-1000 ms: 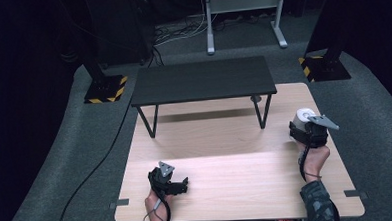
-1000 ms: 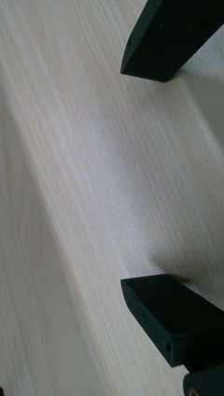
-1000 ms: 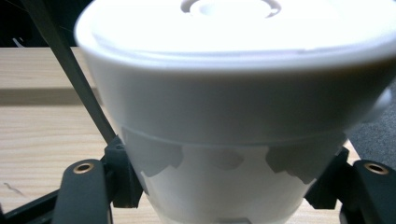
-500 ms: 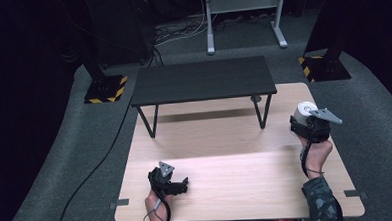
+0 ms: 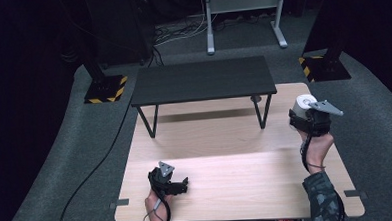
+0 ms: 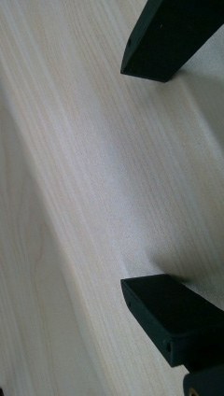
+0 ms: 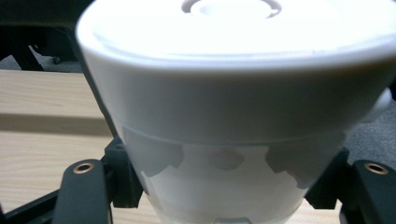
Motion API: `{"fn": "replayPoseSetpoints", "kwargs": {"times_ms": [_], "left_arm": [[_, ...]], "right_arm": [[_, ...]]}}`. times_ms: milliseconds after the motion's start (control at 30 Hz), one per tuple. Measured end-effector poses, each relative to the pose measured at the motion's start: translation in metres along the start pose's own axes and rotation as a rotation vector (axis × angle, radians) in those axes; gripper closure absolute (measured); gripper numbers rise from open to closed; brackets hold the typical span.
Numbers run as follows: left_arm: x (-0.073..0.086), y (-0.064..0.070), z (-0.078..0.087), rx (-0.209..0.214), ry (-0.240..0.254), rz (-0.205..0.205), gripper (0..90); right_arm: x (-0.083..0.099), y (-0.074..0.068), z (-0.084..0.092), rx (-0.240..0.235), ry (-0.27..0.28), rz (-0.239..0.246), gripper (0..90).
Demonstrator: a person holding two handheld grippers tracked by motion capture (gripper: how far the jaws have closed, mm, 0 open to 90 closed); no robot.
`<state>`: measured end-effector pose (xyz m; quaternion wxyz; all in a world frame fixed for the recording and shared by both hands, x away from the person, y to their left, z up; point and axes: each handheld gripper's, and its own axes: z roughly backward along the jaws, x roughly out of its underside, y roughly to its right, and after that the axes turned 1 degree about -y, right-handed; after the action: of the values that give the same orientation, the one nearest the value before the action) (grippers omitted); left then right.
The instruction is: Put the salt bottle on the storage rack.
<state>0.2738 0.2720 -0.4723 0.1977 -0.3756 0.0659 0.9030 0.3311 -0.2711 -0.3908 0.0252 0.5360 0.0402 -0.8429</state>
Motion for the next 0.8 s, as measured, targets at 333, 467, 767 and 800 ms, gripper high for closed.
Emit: {"fn": "replayPoseSetpoints", "kwargs": {"times_ms": [333,467,767,800], "left_arm": [[0.0,0.0,0.0,0.002,-0.001,0.001,0.2],[0.0,-0.001,0.0,0.003,-0.001,0.002,0.2],[0.0,-0.001,0.0,0.006,-0.002,0.002,0.2],[0.0,-0.001,0.0,0.006,-0.003,0.002,0.2]], "right_arm": [[-0.02,-0.004,0.003,-0.021,0.002,0.013,29.5],[-0.03,-0.008,0.005,-0.025,0.01,0.025,29.5],[-0.045,-0.012,0.009,-0.04,0.02,0.041,29.5],[-0.048,-0.012,0.01,-0.045,0.021,0.04,29.5]]}}
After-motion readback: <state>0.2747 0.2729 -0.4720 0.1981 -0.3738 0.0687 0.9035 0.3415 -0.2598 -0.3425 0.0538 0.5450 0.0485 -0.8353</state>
